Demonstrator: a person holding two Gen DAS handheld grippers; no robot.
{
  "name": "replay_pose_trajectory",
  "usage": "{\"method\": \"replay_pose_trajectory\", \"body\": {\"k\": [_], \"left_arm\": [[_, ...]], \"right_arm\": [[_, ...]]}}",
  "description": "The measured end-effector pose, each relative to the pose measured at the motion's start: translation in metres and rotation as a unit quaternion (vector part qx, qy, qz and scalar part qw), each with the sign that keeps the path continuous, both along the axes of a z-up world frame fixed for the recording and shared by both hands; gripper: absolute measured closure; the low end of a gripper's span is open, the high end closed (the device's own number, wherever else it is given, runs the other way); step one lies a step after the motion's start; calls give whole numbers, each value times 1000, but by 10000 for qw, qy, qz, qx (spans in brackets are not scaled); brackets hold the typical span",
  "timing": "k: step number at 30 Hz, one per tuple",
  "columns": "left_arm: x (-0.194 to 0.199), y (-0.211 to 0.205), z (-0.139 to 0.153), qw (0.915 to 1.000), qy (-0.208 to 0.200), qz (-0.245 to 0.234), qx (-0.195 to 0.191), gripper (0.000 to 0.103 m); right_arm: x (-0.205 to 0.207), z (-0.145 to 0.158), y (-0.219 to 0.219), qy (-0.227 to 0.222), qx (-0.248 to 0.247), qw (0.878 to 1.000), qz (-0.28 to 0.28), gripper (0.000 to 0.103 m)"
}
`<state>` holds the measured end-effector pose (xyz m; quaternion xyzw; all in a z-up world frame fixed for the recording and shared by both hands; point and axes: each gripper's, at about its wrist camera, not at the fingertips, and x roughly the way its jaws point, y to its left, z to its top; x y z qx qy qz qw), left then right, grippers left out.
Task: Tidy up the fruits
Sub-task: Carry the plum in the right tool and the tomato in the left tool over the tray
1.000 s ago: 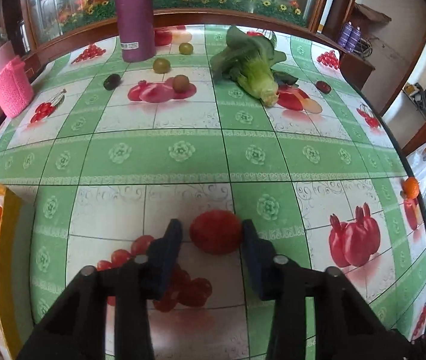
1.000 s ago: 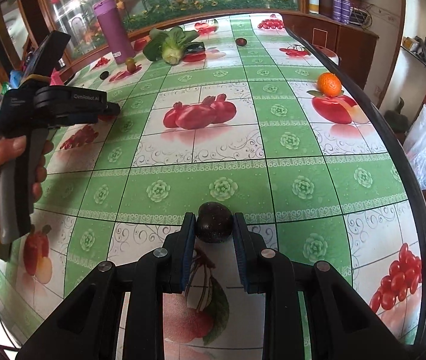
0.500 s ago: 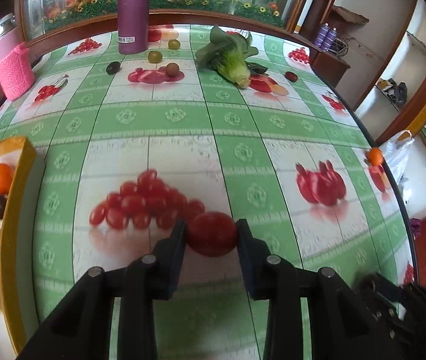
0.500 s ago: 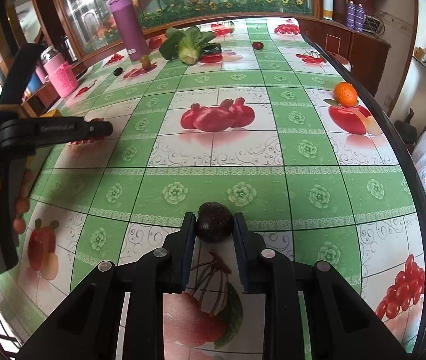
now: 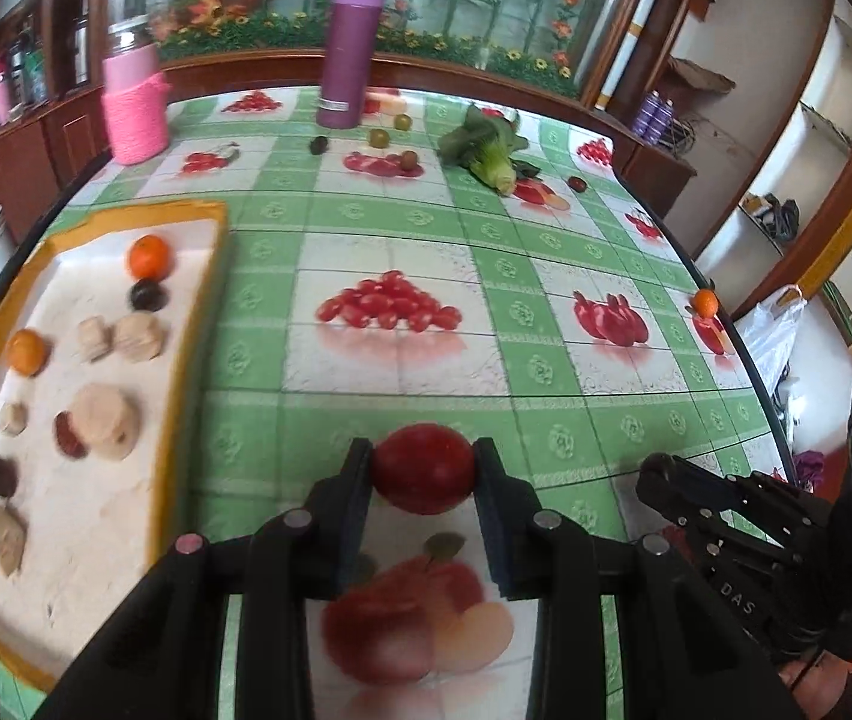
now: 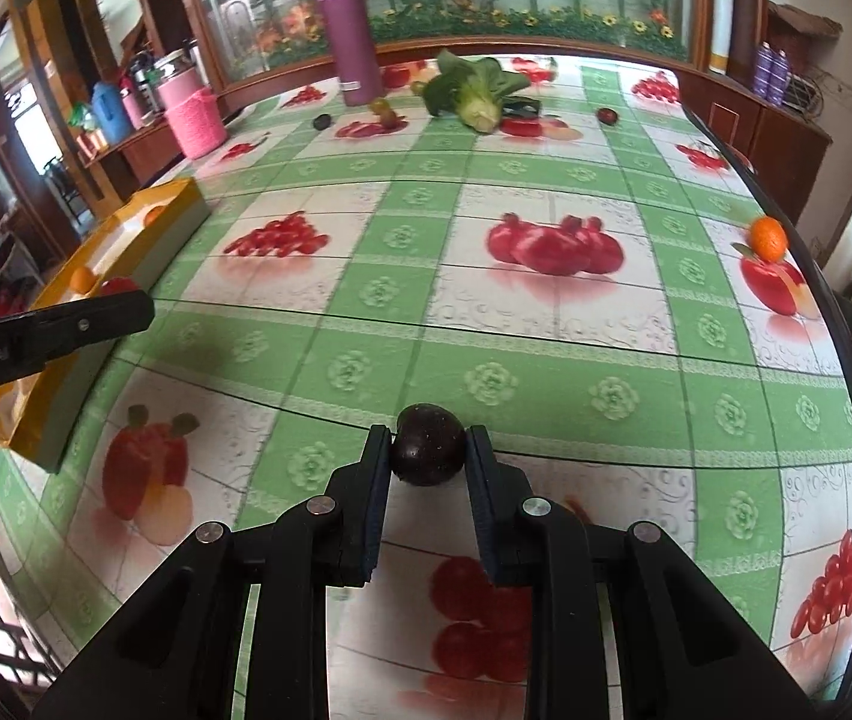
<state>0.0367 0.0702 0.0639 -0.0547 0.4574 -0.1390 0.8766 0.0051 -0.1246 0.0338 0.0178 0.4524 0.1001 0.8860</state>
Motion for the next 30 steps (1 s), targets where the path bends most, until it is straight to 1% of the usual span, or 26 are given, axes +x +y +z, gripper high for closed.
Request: {"method": "replay_pose_trajectory", "body": {"k": [5, 9, 17, 24, 30], "left_arm": [[-13, 33, 3, 9991, -31, 387, -156, 67], [-21, 60, 3, 9974, -77, 700, -180, 67], [-28, 115, 0, 9905, -87, 1354, -243, 67], [-40, 161, -4, 9824, -69, 1864, -62, 67], [-48, 191, -11, 9771, 15, 2126, 24, 67]], "right_arm": [[7, 5, 32, -3, 56, 9993, 365, 78], [14, 11, 60, -30, 91, 9978, 660, 79], [29, 26, 117, -75, 229, 9920, 1240, 79], [42, 41, 169, -147, 299, 9832, 1793, 79], [49, 43, 208, -15, 453, 9745, 2196, 79]]}}
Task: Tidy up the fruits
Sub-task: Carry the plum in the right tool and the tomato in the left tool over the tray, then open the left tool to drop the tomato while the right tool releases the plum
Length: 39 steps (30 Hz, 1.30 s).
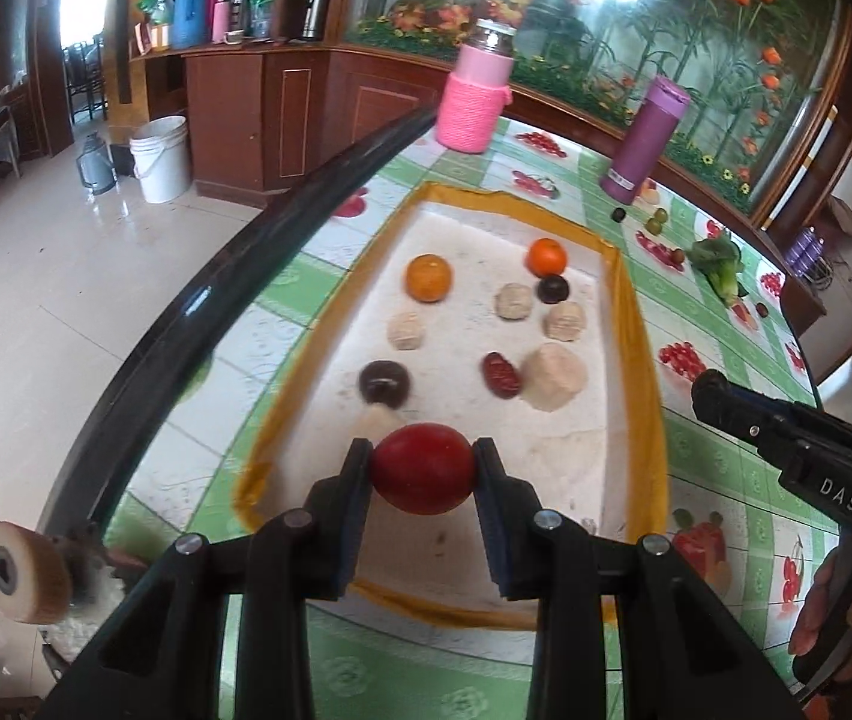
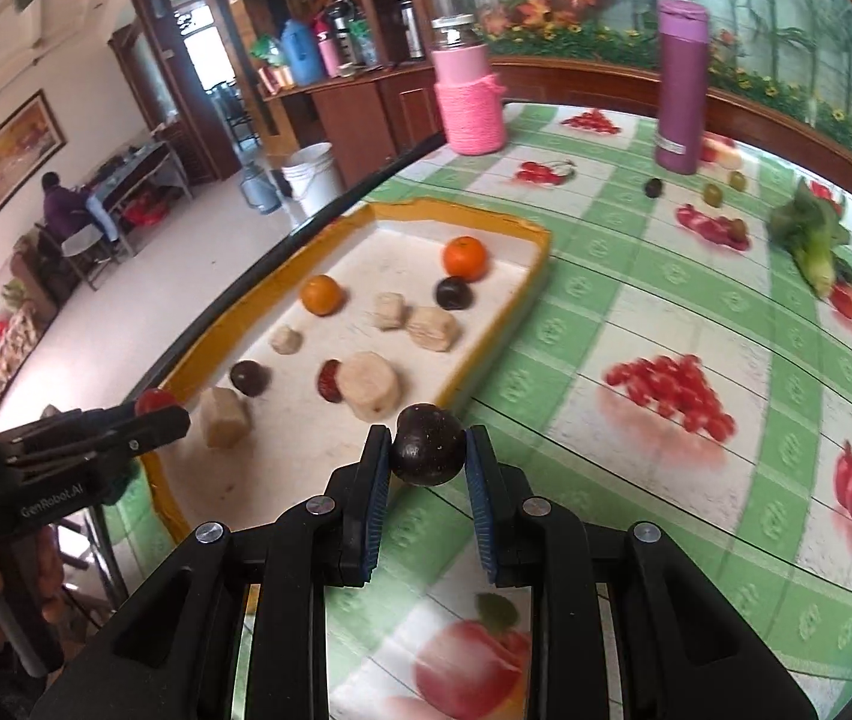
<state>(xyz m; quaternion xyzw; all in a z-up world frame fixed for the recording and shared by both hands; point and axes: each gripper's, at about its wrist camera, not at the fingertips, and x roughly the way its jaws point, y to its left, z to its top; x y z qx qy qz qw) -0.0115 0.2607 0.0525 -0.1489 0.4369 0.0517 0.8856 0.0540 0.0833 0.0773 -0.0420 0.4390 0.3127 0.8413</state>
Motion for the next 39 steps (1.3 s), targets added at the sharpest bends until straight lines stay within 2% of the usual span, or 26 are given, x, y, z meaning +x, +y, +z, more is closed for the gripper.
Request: {"method": "replay_pose_trajectory", "body": {"k": [5, 11, 17, 21, 23, 27, 33, 39], "left_arm": [[-1, 9, -8, 9999, 95, 6, -54, 67], [6, 1, -16, 9996, 210, -194, -46, 67], [13, -5, -24, 9989, 321, -343, -28, 67], [15, -11, -25, 9984, 323, -449, 152, 67], [15, -12, -25, 9981, 341, -486, 187, 67], [11, -17, -28, 9970, 444, -639, -8, 67], [16, -19, -31, 9964, 500, -673, 118, 67], [19, -26, -34, 9937, 688, -849, 245, 67]], "right_arm": [[-9, -1, 34, -59, -171, 9985, 519, 79], [-12, -14, 60, -6, -467, 9952, 856, 79], [-7, -32, 66, 201, -707, 9929, 932, 79], [-3, -40, 66, 256, -799, 9923, 914, 79], [-2, -40, 65, 215, -828, 9921, 920, 79], [-1, -41, 70, 108, -1004, 9894, 1048, 79], [3, -44, 73, -47, -1234, 9850, 1206, 79], [4, -49, 82, -173, -1673, 9740, 1519, 79]]}}
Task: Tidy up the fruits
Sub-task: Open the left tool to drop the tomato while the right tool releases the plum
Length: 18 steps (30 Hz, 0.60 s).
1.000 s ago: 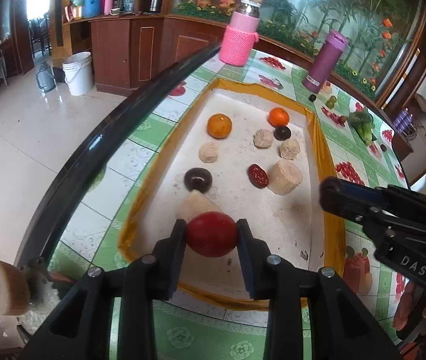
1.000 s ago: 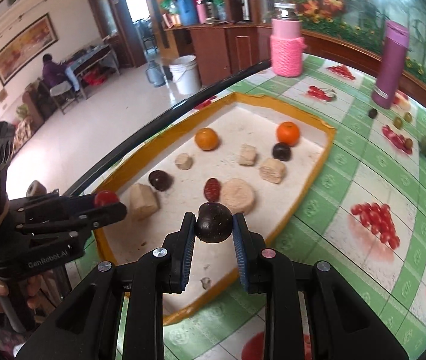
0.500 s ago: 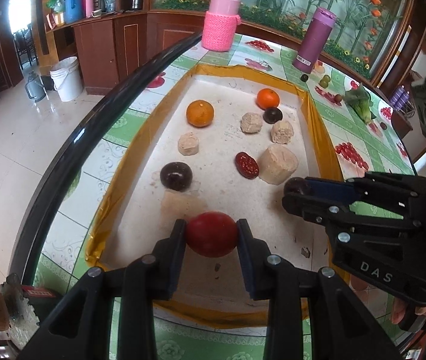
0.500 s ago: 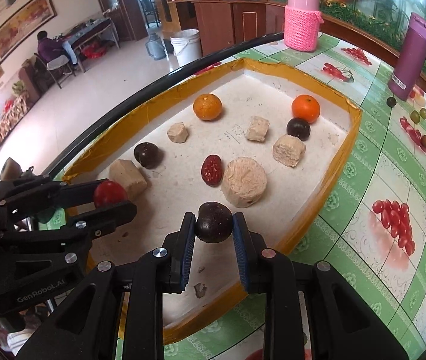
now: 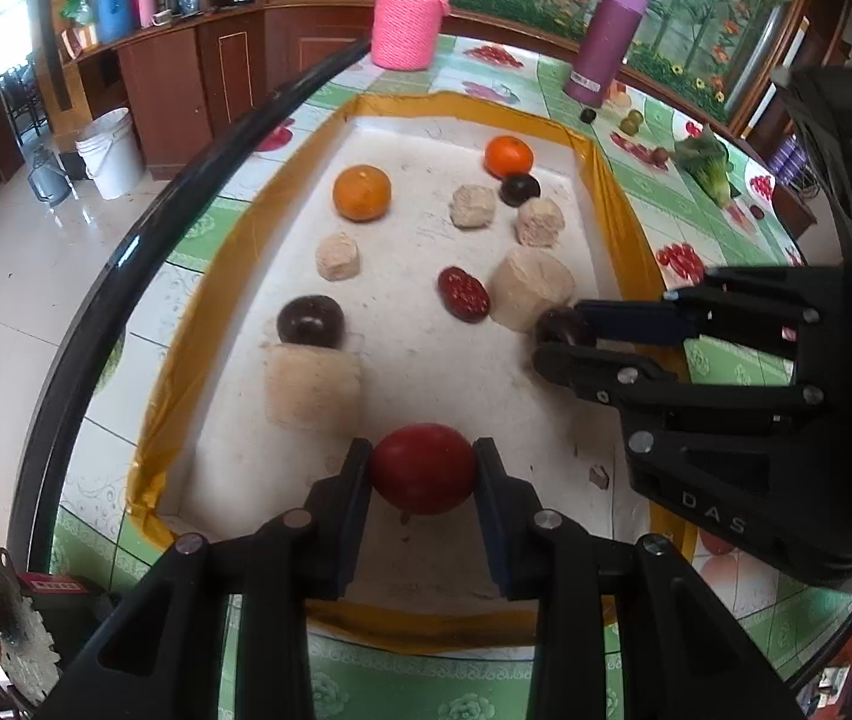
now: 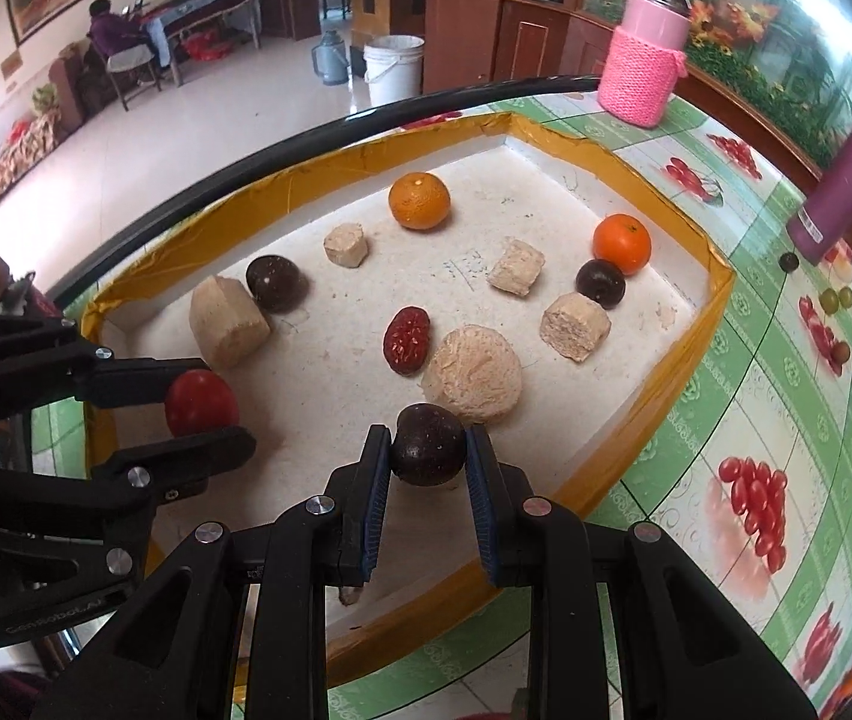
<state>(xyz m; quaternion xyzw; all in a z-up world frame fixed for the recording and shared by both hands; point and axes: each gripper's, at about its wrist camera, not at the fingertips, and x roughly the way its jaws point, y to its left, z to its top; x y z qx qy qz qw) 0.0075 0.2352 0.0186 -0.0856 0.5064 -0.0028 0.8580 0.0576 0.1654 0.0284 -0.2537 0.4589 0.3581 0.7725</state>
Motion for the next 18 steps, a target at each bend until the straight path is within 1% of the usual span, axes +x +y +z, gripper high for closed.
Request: {"method": "replay_pose_trajectory", "body": {"k": [3, 4, 7, 10, 12, 14, 16, 17, 18], "left_arm": [[2, -1, -7, 9999, 104, 4, 82, 67], [2, -1, -6, 9999, 69, 28, 88, 67], [6, 2, -7, 9999, 72, 100, -13, 67], [5, 3, -7, 10000, 56, 76, -24, 67], [5, 2, -7, 10000, 45, 66, -12, 67], [4, 2, -7, 10000, 43, 60, 13, 66], [2, 1, -6, 10000, 27, 40, 59, 63], [1, 0, -5, 9999, -1, 31, 118, 59], [0, 0, -4, 9998, -25, 33, 171, 51]], "right_arm": [[1, -4, 3, -99, -182, 9997, 102, 79], [0, -5, 4, -125, -222, 9996, 137, 79], [1, -10, 8, -145, -299, 9992, 215, 78], [1, -12, 7, -113, -245, 9994, 219, 77], [-1, -11, 8, -70, -198, 9995, 246, 72], [-2, -11, 8, -86, -200, 9995, 247, 72], [-3, -9, 8, -88, -179, 9996, 223, 72], [-3, -8, 7, -98, -155, 9996, 207, 72], [-4, -7, 7, -110, -134, 9997, 192, 72]]}}
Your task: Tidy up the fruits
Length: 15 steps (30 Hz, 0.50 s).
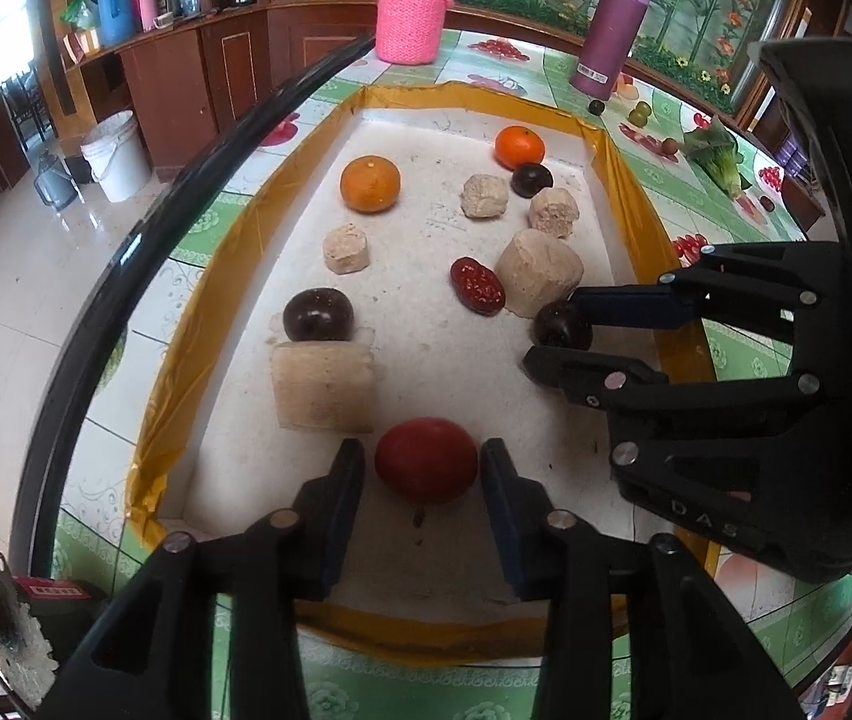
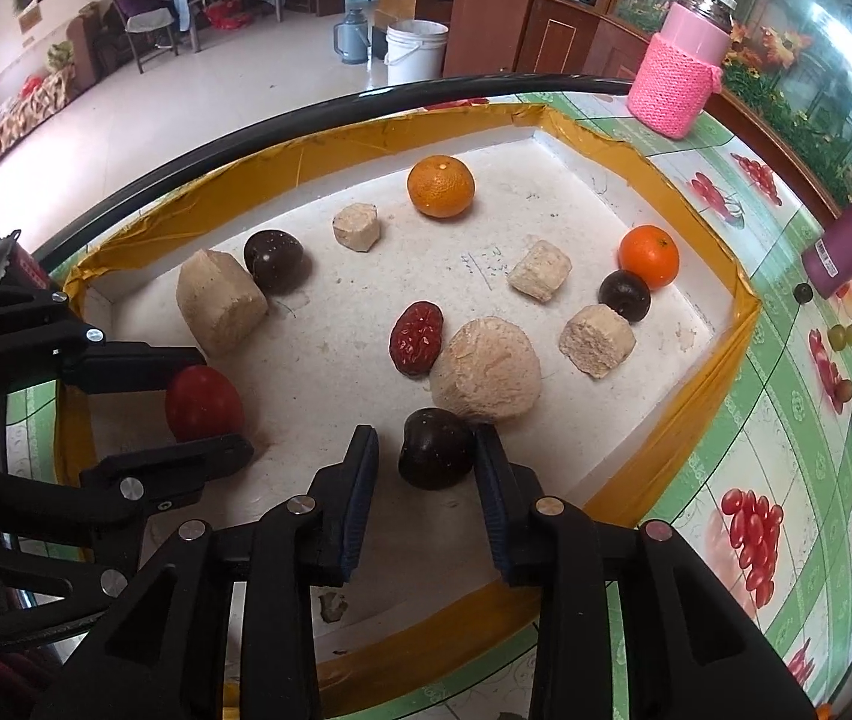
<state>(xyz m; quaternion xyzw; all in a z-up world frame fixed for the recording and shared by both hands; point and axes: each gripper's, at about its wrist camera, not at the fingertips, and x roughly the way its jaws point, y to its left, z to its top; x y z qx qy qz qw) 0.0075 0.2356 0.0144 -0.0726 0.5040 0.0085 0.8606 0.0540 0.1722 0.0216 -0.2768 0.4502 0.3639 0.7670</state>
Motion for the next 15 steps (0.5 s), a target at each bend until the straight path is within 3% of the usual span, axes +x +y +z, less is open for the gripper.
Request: {"method": "replay_pose_trajectory", "body": {"k": [15], "left_arm": [[-15, 11, 10, 9995, -176, 197, 185, 43]], "right_arm": [[-7, 25, -26, -76, 364, 9983, -452, 71]]}}
